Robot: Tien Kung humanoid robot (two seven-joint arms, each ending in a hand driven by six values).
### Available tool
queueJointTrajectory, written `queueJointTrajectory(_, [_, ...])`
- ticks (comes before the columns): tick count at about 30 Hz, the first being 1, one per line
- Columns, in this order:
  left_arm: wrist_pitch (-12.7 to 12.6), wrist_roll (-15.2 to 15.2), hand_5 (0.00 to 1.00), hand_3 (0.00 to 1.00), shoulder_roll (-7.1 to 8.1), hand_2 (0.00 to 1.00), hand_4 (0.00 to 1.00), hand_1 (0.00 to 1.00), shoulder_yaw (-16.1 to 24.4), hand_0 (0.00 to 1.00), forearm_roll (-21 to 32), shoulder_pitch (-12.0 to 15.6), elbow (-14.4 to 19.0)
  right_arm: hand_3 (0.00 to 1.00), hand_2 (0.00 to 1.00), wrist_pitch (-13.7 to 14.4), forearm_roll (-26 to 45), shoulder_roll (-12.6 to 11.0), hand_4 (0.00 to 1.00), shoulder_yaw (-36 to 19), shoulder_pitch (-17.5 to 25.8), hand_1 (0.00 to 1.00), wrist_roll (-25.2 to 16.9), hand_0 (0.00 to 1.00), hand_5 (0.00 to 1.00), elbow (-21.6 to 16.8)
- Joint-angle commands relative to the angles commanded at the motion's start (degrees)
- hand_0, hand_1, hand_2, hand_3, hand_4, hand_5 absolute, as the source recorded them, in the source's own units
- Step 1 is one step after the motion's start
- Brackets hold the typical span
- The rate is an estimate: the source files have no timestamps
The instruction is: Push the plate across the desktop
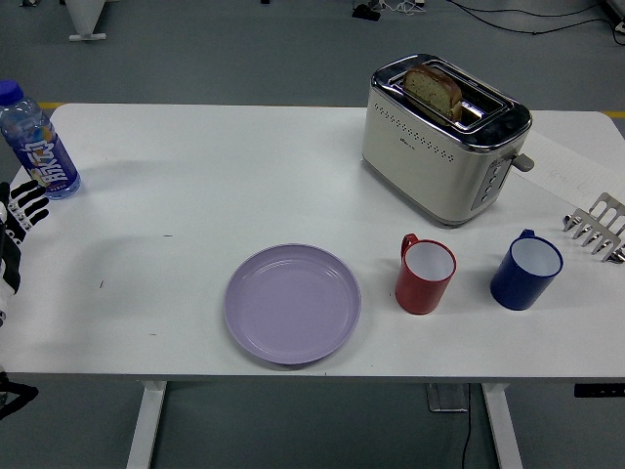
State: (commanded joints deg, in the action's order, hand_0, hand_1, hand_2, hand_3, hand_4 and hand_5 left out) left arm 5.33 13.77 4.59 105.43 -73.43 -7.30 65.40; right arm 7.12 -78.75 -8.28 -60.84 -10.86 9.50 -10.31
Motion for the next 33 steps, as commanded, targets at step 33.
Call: queueJointTrajectory(33, [-1.33, 0.07, 0.998, 0.697, -1.74, 0.744, 0.633, 0.77, -0.81, 0.752, 10.08, -1.58, -0.93, 0.608, 0.666, 0.15, 0.54, 0.09, 0.179, -0.05, -0.79, 0.606, -0.3, 0.635, 0.116, 0.0])
